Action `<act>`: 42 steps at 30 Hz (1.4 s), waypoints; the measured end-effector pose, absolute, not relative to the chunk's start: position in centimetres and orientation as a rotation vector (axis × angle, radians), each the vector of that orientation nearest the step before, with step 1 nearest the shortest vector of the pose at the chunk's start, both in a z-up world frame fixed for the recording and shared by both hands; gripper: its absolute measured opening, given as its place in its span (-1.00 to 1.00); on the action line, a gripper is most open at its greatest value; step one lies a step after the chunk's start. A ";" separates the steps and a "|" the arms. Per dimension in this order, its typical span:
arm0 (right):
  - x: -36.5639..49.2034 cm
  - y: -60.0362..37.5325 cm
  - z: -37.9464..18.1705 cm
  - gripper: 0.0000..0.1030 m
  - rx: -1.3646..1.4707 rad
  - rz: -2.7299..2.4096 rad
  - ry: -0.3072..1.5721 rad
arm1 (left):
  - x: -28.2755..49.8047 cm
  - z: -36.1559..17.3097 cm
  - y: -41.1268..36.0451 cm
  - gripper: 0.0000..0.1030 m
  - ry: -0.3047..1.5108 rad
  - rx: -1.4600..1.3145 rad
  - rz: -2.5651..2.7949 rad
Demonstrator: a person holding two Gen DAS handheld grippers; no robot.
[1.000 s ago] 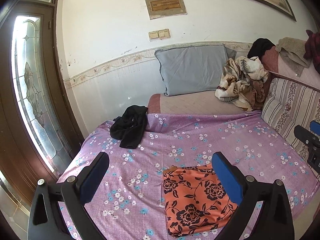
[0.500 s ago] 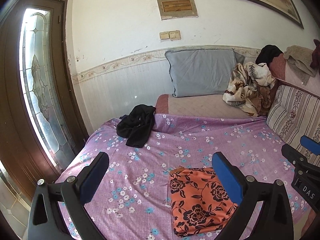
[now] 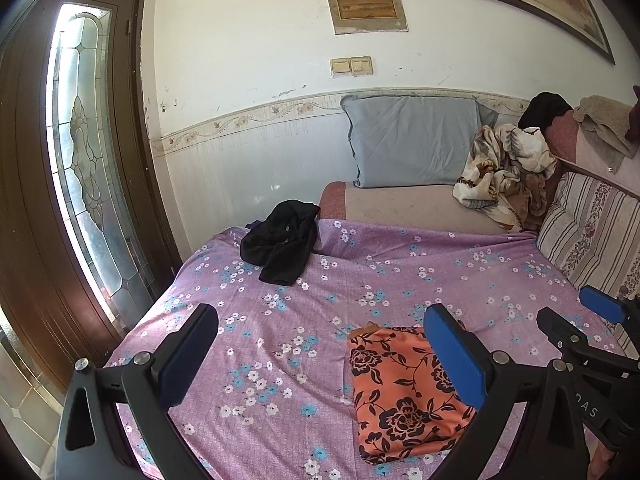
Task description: Fold small clothes
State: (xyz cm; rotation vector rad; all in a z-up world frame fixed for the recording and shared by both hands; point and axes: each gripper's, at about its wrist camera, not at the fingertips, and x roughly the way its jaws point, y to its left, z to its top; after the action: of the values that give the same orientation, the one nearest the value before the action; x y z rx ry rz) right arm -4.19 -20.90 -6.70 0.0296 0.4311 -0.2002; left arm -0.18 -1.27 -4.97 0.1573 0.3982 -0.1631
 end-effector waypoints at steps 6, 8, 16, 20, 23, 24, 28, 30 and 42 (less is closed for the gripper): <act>-5.0 -20.3 -6.2 0.24 0.014 -0.197 0.420 | -1.4 -4.2 -0.5 0.99 0.378 0.143 -0.164; -5.4 -20.2 -5.8 0.24 0.007 -0.198 0.409 | -1.9 -3.8 -0.3 0.99 0.366 0.136 -0.166; -7.5 -19.7 -3.6 0.24 0.002 -0.203 0.346 | -4.2 -1.4 0.4 0.99 0.311 0.103 -0.169; -8.2 -19.4 -2.8 0.24 0.003 -0.202 0.325 | -5.0 -0.5 0.5 0.99 0.288 0.102 -0.172; -8.7 -19.2 -2.2 0.25 0.009 -0.202 0.312 | -5.5 0.0 0.4 0.99 0.274 0.109 -0.175; -8.8 -19.2 -2.1 0.25 0.010 -0.201 0.309 | -5.6 0.1 0.4 0.99 0.272 0.110 -0.177; -8.9 -19.1 -1.7 0.25 0.010 -0.203 0.300 | -5.9 0.6 0.5 0.99 0.267 0.103 -0.186; -8.9 -19.0 -1.7 0.25 0.014 -0.204 0.300 | -5.9 0.8 0.5 0.99 0.261 0.102 -0.184; -9.2 -19.5 -0.8 0.25 0.048 -0.203 0.280 | -6.5 1.8 0.5 0.99 0.241 0.089 -0.187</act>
State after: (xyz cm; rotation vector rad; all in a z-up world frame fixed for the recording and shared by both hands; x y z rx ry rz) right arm -9.24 -19.50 -0.85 0.0480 0.2803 -0.2034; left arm -6.53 0.52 1.80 0.0891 0.2413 -0.1869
